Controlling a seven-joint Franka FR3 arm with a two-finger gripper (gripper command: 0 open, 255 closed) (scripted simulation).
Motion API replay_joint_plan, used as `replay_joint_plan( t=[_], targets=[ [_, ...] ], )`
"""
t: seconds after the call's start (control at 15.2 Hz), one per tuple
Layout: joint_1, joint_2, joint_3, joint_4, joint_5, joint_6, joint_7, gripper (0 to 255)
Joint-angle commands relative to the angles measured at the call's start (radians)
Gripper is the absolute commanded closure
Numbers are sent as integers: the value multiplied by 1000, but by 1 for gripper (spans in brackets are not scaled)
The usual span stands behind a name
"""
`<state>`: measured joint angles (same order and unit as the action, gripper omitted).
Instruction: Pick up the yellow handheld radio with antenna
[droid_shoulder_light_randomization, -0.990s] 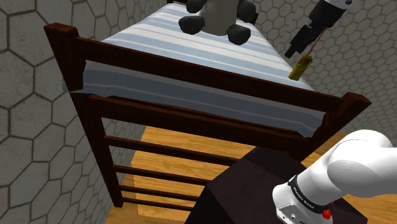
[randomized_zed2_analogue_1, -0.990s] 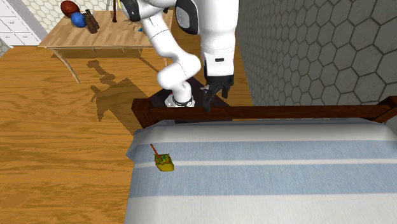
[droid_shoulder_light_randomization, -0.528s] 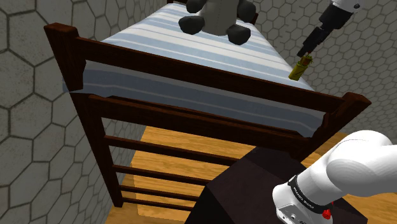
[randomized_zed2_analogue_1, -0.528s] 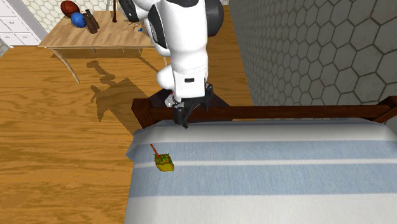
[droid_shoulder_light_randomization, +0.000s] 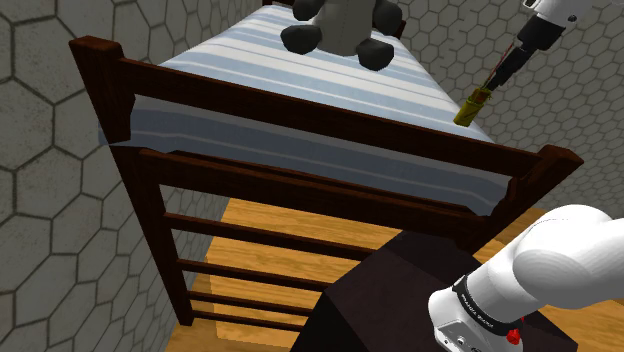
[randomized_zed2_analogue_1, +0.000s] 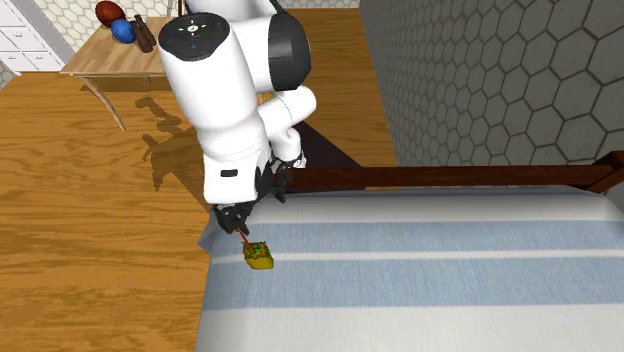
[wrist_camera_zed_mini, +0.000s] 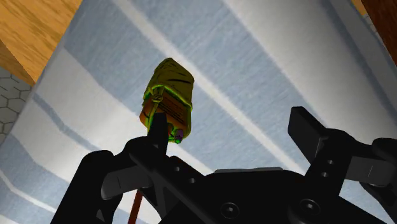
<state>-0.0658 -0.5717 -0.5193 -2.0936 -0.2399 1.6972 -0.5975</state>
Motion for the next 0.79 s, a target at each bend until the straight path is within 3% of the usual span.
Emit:
replay_joint_plan(
  t=[0.0, 0.2, 0.73],
  targets=[
    [9, 59, -60, 54, 6, 2, -64, 0],
    [22, 130, -132, 120, 24, 1, -141, 0],
    [12, 116, -144, 9, 8, 100, -135, 0]
  ],
)
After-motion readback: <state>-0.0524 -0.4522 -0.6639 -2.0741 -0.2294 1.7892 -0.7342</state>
